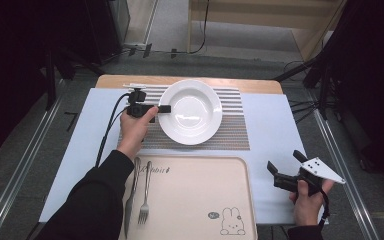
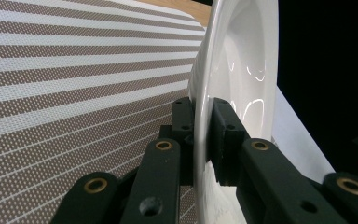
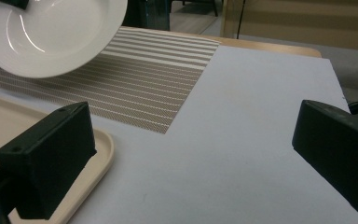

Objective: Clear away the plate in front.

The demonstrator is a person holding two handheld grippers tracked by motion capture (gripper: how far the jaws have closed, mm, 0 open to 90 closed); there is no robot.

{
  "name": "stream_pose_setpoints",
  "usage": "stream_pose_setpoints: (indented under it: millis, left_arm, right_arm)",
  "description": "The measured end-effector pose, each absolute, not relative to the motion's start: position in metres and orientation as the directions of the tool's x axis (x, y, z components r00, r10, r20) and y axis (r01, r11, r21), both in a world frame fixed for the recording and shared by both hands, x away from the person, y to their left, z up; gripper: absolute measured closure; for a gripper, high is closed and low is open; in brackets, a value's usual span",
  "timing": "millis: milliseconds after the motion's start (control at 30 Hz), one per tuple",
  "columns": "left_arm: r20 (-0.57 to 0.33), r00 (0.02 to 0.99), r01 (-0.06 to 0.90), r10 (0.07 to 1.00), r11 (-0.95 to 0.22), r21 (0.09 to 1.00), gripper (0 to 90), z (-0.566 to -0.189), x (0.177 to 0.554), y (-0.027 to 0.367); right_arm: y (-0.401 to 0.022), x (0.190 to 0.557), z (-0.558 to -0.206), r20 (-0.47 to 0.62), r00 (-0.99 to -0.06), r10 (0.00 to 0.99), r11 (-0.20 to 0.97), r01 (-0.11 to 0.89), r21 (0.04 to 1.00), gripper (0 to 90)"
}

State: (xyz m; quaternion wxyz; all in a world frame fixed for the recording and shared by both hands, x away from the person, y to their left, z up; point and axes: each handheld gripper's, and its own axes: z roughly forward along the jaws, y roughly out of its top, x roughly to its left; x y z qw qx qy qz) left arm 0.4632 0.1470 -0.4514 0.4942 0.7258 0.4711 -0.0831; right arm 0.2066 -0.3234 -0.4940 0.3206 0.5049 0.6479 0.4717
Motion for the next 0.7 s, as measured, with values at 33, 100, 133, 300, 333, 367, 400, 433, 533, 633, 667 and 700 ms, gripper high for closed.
stream_pose_setpoints:
  millis: [33, 100, 133, 300, 333, 367, 400, 433, 533, 633, 667, 700]
  left_arm:
    - [-0.588, 0.542, 0.766, 0.601, -0.066, 0.639, 81.2, -0.451, 0.462, 0.148]
    - [-0.589, 0.544, 0.765, 0.597, -0.065, 0.641, 81.2, -0.449, 0.460, 0.150]
    - [-0.588, 0.547, 0.765, 0.596, -0.070, 0.640, 81.2, -0.448, 0.458, 0.152]
    - [-0.587, 0.552, 0.762, 0.592, -0.072, 0.644, 81.2, -0.444, 0.452, 0.157]
    - [-0.587, 0.553, 0.761, 0.591, -0.071, 0.645, 81.2, -0.444, 0.451, 0.159]
    - [-0.590, 0.550, 0.763, 0.591, -0.067, 0.643, 81.2, -0.443, 0.449, 0.160]
    - [-0.590, 0.553, 0.761, 0.588, -0.068, 0.645, 81.2, -0.443, 0.448, 0.161]
    - [-0.592, 0.552, 0.762, 0.588, -0.066, 0.645, 81.2, -0.442, 0.447, 0.162]
    - [-0.589, 0.558, 0.758, 0.584, -0.072, 0.648, 81.2, -0.440, 0.443, 0.164]
    - [-0.589, 0.564, 0.757, 0.579, -0.079, 0.648, 81.2, -0.438, 0.438, 0.165]
    - [-0.589, 0.568, 0.756, 0.576, -0.081, 0.650, 81.2, -0.438, 0.437, 0.165]
    - [-0.589, 0.569, 0.755, 0.574, -0.081, 0.650, 81.2, -0.438, 0.436, 0.165]
  right_arm:
    - [-0.323, 0.206, -0.494, 0.060, -0.286, 0.956, 0.046, 0.350, 0.936, 0.0]
    - [-0.323, 0.206, -0.494, 0.057, -0.286, 0.957, 0.047, 0.345, 0.938, 0.0]
    - [-0.323, 0.206, -0.493, 0.052, -0.282, 0.958, 0.050, 0.342, 0.938, 0.0]
    - [-0.323, 0.205, -0.492, 0.047, -0.272, 0.961, 0.048, 0.335, 0.941, 0.0]
    - [-0.323, 0.205, -0.492, 0.046, -0.271, 0.961, 0.049, 0.333, 0.942, 0.0]
    - [-0.323, 0.205, -0.492, 0.046, -0.271, 0.961, 0.049, 0.333, 0.942, 0.0]
    - [-0.323, 0.205, -0.492, 0.045, -0.270, 0.962, 0.050, 0.334, 0.941, 0.0]
    - [-0.323, 0.205, -0.492, 0.045, -0.270, 0.962, 0.050, 0.335, 0.941, 0.0]
    - [-0.322, 0.205, -0.492, 0.044, -0.272, 0.961, 0.051, 0.335, 0.941, 0.0]
    - [-0.321, 0.205, -0.492, 0.043, -0.277, 0.960, 0.054, 0.334, 0.941, 0.0]
    - [-0.321, 0.205, -0.492, 0.041, -0.277, 0.960, 0.056, 0.335, 0.941, 0.0]
    - [-0.321, 0.205, -0.492, 0.040, -0.278, 0.960, 0.058, 0.334, 0.941, 0.0]
